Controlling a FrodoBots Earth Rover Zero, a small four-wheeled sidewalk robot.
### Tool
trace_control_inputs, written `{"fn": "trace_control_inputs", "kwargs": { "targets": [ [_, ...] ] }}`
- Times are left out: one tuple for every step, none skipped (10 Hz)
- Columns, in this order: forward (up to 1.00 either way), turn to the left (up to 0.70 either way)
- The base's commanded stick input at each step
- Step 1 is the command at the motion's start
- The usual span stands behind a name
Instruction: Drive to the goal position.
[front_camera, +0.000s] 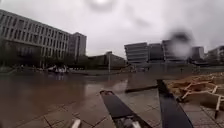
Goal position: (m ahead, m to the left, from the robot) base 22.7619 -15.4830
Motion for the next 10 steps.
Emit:
{"fn": "trace_control_inputs", "kwargs": {
  "targets": [
    [0.7,-0.18],
    [0.7,-0.33],
    [0.7,-0.34],
    [0.7,-0.34],
    [0.7,-0.34],
    [0.7,-0.15],
    [0.7,0.0],
    [0.7,0.0],
    [0.7,0.0],
    [0.7,0.0]
  ]
}}
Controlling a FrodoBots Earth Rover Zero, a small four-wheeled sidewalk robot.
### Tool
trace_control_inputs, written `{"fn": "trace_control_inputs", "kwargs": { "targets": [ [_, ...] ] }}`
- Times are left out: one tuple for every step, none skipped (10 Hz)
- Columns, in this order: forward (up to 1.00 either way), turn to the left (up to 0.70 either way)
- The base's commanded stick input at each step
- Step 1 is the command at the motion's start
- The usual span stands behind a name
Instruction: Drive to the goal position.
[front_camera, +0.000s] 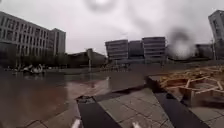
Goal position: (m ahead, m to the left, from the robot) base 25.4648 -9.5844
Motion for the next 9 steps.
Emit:
{"fn": "trace_control_inputs", "kwargs": {
  "targets": [
    [0.7,0.0],
    [0.7,0.0],
    [0.7,0.0],
    [0.7,0.0],
    [0.7,0.0],
    [0.7,0.0],
    [0.7,0.0],
    [0.7,0.0],
    [0.7,0.0]
  ]
}}
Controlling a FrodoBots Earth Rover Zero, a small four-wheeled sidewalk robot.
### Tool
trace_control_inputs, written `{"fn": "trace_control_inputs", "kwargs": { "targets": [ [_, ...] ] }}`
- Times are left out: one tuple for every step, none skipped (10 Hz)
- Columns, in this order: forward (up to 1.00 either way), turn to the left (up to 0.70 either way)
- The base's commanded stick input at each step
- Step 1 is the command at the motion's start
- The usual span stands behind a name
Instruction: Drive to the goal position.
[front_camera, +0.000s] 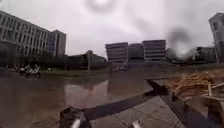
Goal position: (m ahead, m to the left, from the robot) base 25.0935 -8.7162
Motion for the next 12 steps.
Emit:
{"fn": "trace_control_inputs", "kwargs": {
  "targets": [
    [0.7,0.0],
    [0.7,-0.18],
    [0.7,-0.27],
    [0.7,-0.21],
    [0.7,-0.06],
    [0.7,0.0],
    [0.7,0.0],
    [0.7,0.0],
    [0.7,0.0],
    [0.7,0.0],
    [0.7,0.0],
    [0.7,0.0]
  ]
}}
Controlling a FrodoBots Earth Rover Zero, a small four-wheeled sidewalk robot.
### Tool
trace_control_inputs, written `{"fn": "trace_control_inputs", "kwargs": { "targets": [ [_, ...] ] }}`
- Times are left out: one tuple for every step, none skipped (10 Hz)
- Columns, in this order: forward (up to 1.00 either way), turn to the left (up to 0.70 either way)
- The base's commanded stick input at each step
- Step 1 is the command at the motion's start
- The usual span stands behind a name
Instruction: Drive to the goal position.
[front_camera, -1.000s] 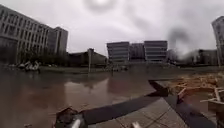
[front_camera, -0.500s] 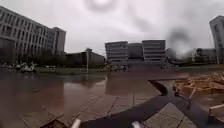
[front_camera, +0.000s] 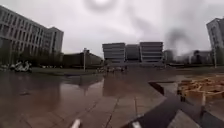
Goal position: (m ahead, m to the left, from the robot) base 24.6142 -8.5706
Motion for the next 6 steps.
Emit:
{"fn": "trace_control_inputs", "kwargs": {
  "targets": [
    [0.7,0.0],
    [0.7,0.0],
    [0.7,0.0],
    [0.7,0.0],
    [0.7,0.0],
    [0.7,0.0]
  ]
}}
